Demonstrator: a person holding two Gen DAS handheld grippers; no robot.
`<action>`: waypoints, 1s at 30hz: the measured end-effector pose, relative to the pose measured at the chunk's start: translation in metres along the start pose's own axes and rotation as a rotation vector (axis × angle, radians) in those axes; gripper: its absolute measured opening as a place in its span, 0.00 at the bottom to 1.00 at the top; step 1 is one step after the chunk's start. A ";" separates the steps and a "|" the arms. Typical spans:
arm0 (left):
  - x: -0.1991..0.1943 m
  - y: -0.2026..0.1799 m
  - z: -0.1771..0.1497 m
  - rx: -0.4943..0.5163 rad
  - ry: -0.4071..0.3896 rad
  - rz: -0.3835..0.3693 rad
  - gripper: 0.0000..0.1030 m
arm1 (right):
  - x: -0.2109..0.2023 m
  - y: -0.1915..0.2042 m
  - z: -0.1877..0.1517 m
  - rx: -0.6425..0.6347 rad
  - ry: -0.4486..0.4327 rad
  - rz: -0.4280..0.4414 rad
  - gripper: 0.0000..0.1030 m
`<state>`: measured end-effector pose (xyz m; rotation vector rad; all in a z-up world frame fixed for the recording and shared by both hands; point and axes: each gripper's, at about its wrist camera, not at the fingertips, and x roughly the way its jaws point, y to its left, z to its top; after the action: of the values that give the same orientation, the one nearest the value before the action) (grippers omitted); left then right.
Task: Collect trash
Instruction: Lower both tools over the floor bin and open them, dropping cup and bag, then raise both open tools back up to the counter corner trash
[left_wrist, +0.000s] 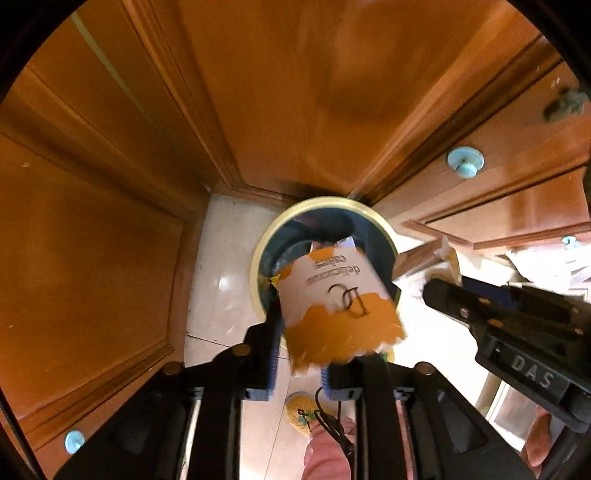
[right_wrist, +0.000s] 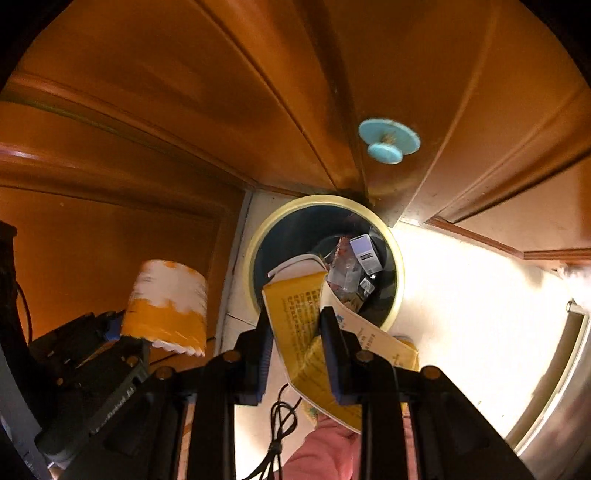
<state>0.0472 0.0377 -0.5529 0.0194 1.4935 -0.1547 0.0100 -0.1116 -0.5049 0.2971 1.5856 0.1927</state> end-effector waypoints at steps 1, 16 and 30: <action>0.003 -0.001 -0.002 0.009 0.001 0.003 0.28 | 0.003 0.002 0.002 -0.006 0.008 -0.014 0.26; -0.020 0.010 -0.005 -0.044 0.013 0.043 0.65 | -0.020 0.012 0.000 -0.023 -0.004 -0.046 0.47; -0.162 0.021 -0.035 -0.133 -0.074 0.052 0.65 | -0.130 0.049 -0.027 -0.062 -0.084 -0.032 0.47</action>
<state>0.0040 0.0773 -0.3960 -0.0541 1.4250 -0.0132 -0.0110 -0.1034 -0.3650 0.2289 1.4972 0.2013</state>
